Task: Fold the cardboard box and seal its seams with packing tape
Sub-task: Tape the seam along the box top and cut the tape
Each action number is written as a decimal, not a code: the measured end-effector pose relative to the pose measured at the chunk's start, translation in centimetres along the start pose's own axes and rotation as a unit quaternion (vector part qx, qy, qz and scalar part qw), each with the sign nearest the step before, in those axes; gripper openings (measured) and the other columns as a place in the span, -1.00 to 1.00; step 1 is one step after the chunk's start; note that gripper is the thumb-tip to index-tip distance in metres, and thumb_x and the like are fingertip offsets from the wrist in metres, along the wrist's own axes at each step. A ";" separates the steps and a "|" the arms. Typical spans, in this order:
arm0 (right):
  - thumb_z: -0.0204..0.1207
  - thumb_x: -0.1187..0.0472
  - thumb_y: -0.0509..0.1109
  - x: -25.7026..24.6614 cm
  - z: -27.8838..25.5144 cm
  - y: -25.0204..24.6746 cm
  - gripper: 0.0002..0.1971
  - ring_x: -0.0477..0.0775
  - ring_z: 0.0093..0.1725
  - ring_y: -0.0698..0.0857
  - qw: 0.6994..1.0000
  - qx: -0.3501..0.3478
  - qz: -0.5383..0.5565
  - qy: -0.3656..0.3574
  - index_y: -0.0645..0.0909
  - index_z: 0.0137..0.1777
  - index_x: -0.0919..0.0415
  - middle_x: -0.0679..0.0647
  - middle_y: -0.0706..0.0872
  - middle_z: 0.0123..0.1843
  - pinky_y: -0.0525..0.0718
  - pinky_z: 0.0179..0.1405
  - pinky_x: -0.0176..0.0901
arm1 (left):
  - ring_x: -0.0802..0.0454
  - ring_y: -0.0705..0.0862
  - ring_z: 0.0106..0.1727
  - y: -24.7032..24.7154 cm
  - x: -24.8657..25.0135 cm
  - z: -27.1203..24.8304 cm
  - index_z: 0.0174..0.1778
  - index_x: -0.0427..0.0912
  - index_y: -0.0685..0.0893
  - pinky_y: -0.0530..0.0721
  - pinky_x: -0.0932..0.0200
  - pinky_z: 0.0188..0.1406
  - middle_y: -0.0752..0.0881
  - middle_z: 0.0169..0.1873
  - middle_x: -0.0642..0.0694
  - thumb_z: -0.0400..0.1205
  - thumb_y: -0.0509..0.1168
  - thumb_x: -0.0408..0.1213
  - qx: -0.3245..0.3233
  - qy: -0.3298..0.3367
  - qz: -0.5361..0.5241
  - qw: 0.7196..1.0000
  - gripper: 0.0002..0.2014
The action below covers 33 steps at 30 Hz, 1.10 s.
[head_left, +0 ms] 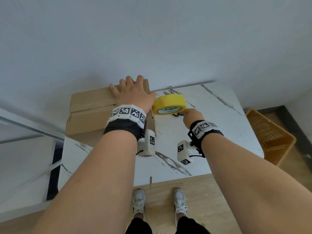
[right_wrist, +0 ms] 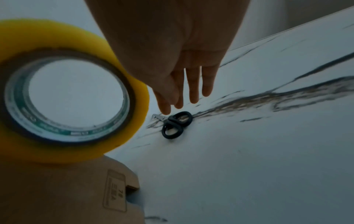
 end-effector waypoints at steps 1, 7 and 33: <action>0.63 0.37 0.13 -0.4 0.4 0.6 -0.54 0.26 0.27 0.65 1.000 -0.009 -0.013 -0.010 0.55 0.47 0.07 0.19 0.63 0.39 0.62 0.10 -0.05 | -0.23 0.33 0.42 0.0 -0.1 0.2 0.37 0.05 0.38 -0.02 -0.43 0.54 0.46 0.29 -0.15 0.52 0.09 0.12 0.002 -0.004 -0.003 1.000 -0.50; 0.60 0.25 0.12 -0.9 2.0 2.9 -0.56 0.32 0.22 0.63 0.997 -0.034 -0.063 0.005 0.45 0.48 0.05 0.26 0.52 0.39 0.62 0.25 0.14 | -0.21 0.33 0.41 0.3 -0.4 0.6 0.35 0.07 0.38 -0.04 -0.42 0.54 0.45 0.25 -0.12 0.49 0.10 0.10 0.002 -0.010 -0.012 1.000 -0.50; 0.58 0.08 0.28 2.1 0.0 4.2 -0.63 0.04 -0.54 0.44 0.998 -0.006 -0.058 0.022 0.37 -0.43 0.21 0.07 0.48 -0.48 0.37 -0.57 -0.24 | -0.20 0.32 0.43 0.3 -0.5 0.6 0.36 0.09 0.39 -0.04 -0.39 0.55 0.44 0.27 -0.10 0.48 0.14 0.09 -0.004 -0.023 -0.017 1.000 -0.50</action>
Point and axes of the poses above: each hand's wrist, its own z-axis towards the middle knuckle, its own y-axis out of the palm, x = y × z, the point moved 10 cm from there along z, towards the middle knuckle
